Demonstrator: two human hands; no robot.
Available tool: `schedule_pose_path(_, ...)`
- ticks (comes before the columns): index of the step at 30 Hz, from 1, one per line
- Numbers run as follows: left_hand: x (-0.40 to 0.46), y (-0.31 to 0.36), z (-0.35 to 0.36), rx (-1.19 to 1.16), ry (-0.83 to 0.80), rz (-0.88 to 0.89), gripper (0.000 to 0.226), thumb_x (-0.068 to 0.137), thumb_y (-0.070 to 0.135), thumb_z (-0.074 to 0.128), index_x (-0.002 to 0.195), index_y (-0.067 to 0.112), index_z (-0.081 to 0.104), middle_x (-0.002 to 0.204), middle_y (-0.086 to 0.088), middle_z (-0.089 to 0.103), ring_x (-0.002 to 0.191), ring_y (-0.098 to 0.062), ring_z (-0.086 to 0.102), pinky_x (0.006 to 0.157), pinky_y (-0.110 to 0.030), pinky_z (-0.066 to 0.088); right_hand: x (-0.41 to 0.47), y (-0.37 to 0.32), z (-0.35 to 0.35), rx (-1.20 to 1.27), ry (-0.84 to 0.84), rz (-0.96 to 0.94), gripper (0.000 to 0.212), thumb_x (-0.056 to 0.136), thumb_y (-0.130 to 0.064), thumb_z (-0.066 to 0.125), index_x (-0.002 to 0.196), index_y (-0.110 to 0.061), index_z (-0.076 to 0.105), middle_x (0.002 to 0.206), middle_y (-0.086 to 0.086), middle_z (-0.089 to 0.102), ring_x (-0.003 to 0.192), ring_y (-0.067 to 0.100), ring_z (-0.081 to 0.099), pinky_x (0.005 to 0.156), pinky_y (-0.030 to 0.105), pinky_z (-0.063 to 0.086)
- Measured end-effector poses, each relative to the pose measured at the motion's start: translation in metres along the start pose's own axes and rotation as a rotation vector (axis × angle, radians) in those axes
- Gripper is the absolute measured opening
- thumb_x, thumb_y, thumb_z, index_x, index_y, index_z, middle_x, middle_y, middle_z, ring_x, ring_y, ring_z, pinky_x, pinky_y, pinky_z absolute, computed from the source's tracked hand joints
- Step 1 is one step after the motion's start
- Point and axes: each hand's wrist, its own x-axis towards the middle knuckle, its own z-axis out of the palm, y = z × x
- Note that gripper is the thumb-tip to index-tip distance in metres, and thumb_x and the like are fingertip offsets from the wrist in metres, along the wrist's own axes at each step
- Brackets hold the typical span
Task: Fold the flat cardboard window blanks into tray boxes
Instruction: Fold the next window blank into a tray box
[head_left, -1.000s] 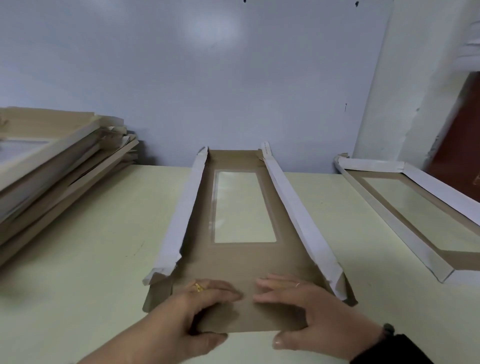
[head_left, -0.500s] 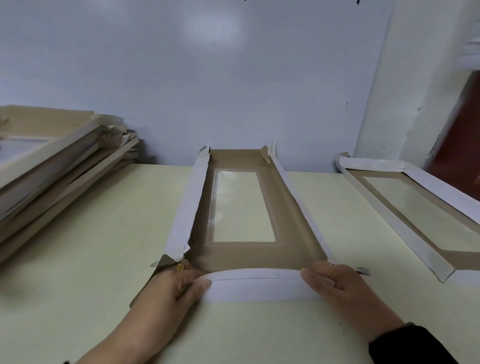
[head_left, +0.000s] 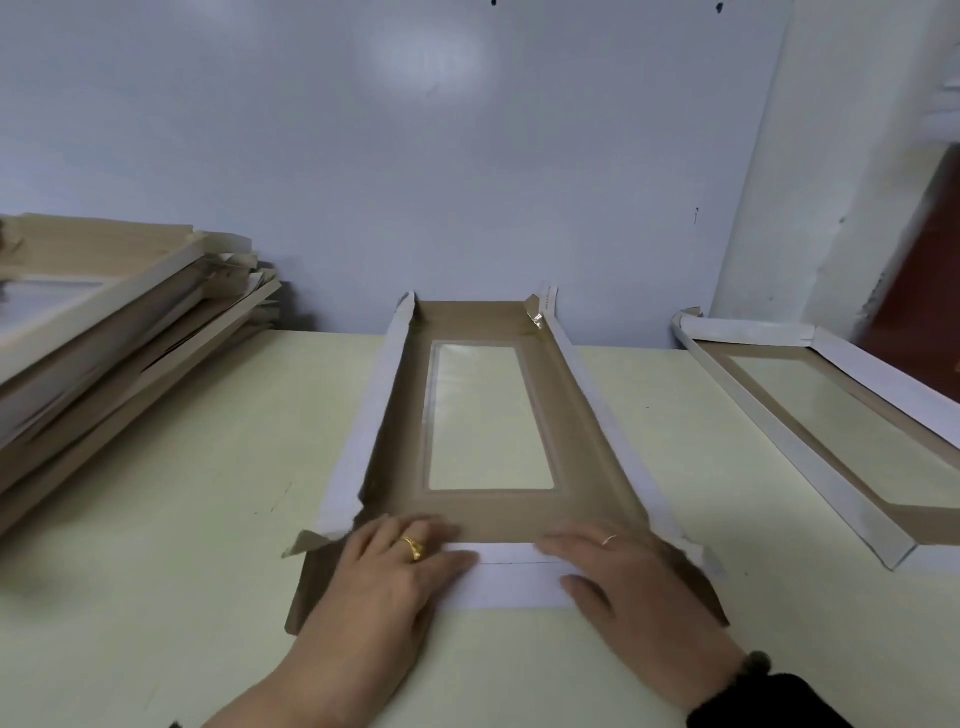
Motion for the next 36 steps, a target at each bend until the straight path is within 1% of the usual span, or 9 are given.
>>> schedule_pose_path(3, 0.005, 0.008, 0.008, -0.114, -0.168, -0.005, 0.042, 0.08, 0.037, 0.042, 0.116, 0.036, 0.062, 0.124, 0.016, 0.055, 0.111, 0.002, 0.053, 0.087, -0.01, 0.033, 0.004, -0.011, 0.013, 0.17, -0.189, -0.096, 0.05, 0.088, -0.047, 0.041, 0.136, -0.033, 0.039, 0.142, -0.021, 0.032, 0.128, -0.007, 0.025, 0.102, 0.008, 0.008)
schedule_pose_path(6, 0.003, -0.004, 0.023, -0.114, -0.109, -0.043, 0.064, 0.08, 0.071, 0.021, 0.137, 0.043, 0.033, 0.141, 0.028, 0.022, 0.129, 0.009, 0.018, 0.094, -0.003, 0.006, 0.007, -0.005, 0.014, 0.173, -0.153, -0.095, 0.05, 0.089, -0.048, 0.05, 0.136, -0.036, 0.038, 0.139, -0.027, 0.029, 0.123, -0.013, 0.021, 0.099, 0.001, 0.004)
schedule_pose_path(9, 0.0, -0.011, 0.019, -0.143, -0.099, -0.1, 0.05, 0.088, 0.057, 0.045, 0.135, 0.043, 0.037, 0.137, 0.028, 0.025, 0.125, 0.011, 0.019, 0.098, -0.008, 0.016, 0.002, 0.005, 0.01, 0.203, -0.124, -0.03, 0.046, 0.086, -0.046, 0.055, 0.13, -0.039, 0.045, 0.131, -0.035, 0.031, 0.123, -0.014, 0.025, 0.101, 0.004, 0.012)
schedule_pose_path(14, -0.004, -0.016, 0.011, -0.084, -0.099, -0.152, 0.047, 0.09, 0.056, 0.041, 0.135, 0.042, 0.038, 0.118, 0.028, 0.026, 0.113, 0.009, 0.024, 0.091, -0.005, 0.021, -0.006, 0.019, 0.003, 0.234, -0.091, 0.034, 0.04, 0.081, -0.04, 0.066, 0.12, -0.038, 0.056, 0.114, -0.041, 0.034, 0.113, -0.02, 0.032, 0.094, -0.002, 0.016)
schedule_pose_path(19, -0.003, -0.01, 0.0, -0.016, -0.055, -0.2, 0.077, 0.075, 0.068, 0.006, 0.109, 0.033, 0.065, 0.094, 0.014, 0.044, 0.095, -0.004, 0.044, 0.076, -0.024, 0.042, -0.009, 0.024, -0.001, 0.218, -0.007, 0.042, 0.021, 0.083, -0.033, 0.067, 0.103, -0.025, 0.07, 0.09, -0.026, 0.049, 0.092, -0.004, 0.049, 0.082, 0.009, 0.035)
schedule_pose_path(22, 0.0, -0.008, -0.002, 0.105, 0.039, -0.177, 0.052, 0.085, 0.048, 0.024, 0.072, 0.027, 0.07, 0.068, 0.013, 0.05, 0.067, -0.009, 0.056, 0.061, -0.021, 0.04, -0.005, 0.019, 0.0, 0.127, 0.058, 0.061, 0.019, 0.089, -0.03, 0.059, 0.079, -0.018, 0.071, 0.07, -0.019, 0.042, 0.072, 0.005, 0.048, 0.066, 0.018, 0.035)
schedule_pose_path(26, 0.005, 0.002, -0.001, 0.206, 0.066, -0.127, 0.039, 0.085, 0.038, 0.034, 0.073, 0.023, 0.068, 0.062, 0.01, 0.057, 0.061, -0.014, 0.059, 0.07, -0.03, 0.032, 0.003, 0.008, -0.004, -0.093, 0.171, 0.08, 0.026, 0.077, -0.025, 0.058, 0.053, -0.016, 0.054, 0.053, -0.01, 0.045, 0.05, 0.012, 0.05, 0.048, 0.018, 0.026)
schedule_pose_path(31, 0.017, 0.013, 0.008, 0.17, -0.025, -0.159, 0.051, 0.086, 0.052, 0.026, 0.102, 0.024, 0.065, 0.083, 0.008, 0.061, 0.081, -0.015, 0.059, 0.08, -0.03, 0.031, 0.012, 0.001, -0.001, -0.267, 0.187, 0.113, 0.023, 0.068, -0.026, 0.062, 0.047, -0.018, 0.056, 0.044, -0.004, 0.05, 0.038, 0.017, 0.049, 0.041, 0.018, 0.033)
schedule_pose_path(36, 0.03, 0.002, 0.025, 0.182, -0.072, -0.206, 0.057, 0.094, 0.056, 0.013, 0.145, 0.031, 0.014, 0.142, 0.009, 0.031, 0.135, -0.011, 0.019, 0.111, -0.027, 0.0, 0.024, -0.011, 0.007, -0.44, 0.143, 0.099, 0.022, 0.072, -0.018, 0.049, 0.074, -0.016, 0.071, 0.058, -0.001, 0.061, 0.055, 0.022, 0.059, 0.068, 0.036, 0.044)
